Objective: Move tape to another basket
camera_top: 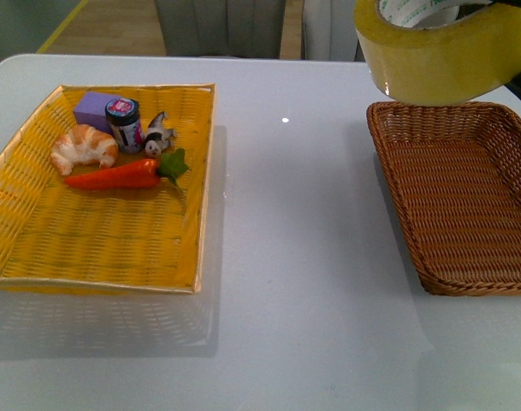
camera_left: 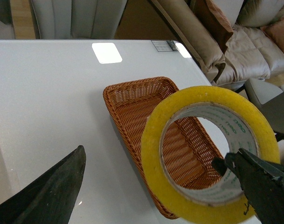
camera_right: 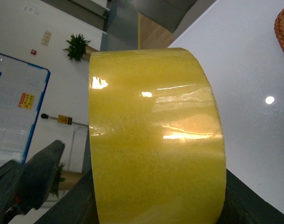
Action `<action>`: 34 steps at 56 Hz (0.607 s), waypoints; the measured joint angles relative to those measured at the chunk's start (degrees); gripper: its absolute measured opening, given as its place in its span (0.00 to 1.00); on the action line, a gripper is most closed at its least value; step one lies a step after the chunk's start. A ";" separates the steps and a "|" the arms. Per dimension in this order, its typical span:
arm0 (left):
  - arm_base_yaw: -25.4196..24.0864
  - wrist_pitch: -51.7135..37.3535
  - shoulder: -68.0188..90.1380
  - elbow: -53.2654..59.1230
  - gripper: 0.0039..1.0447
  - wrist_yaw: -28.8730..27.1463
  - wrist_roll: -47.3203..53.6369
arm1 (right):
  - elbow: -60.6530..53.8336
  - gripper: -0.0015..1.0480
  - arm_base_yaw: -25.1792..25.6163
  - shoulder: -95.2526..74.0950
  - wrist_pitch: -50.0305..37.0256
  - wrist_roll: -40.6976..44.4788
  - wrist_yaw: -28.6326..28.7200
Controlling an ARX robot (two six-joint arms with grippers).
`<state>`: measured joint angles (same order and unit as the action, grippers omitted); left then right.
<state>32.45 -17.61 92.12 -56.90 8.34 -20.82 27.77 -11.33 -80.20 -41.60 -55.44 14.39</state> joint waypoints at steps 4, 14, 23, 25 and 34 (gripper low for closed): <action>-1.33 -1.29 -3.21 2.60 0.92 -0.85 0.00 | -0.13 0.45 0.98 0.00 -0.11 -0.15 0.46; -4.04 -18.16 -12.11 14.73 0.74 -25.90 11.04 | -0.17 0.45 3.72 -0.85 -1.22 -0.15 2.03; -12.00 -19.50 -25.62 27.67 0.49 -28.17 17.53 | 0.07 0.45 7.10 -4.09 -2.08 -0.15 2.99; -13.46 -19.47 -28.02 29.90 0.44 -26.91 18.23 | 0.42 0.45 7.82 -5.07 -2.40 -0.15 3.02; -17.84 -19.85 -35.12 37.75 0.19 -22.51 19.58 | 3.87 0.45 10.43 -11.10 -3.91 -0.13 4.26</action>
<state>14.61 -37.45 56.99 -19.16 -14.17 -1.23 31.64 -0.91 -91.31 -45.52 -55.57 18.65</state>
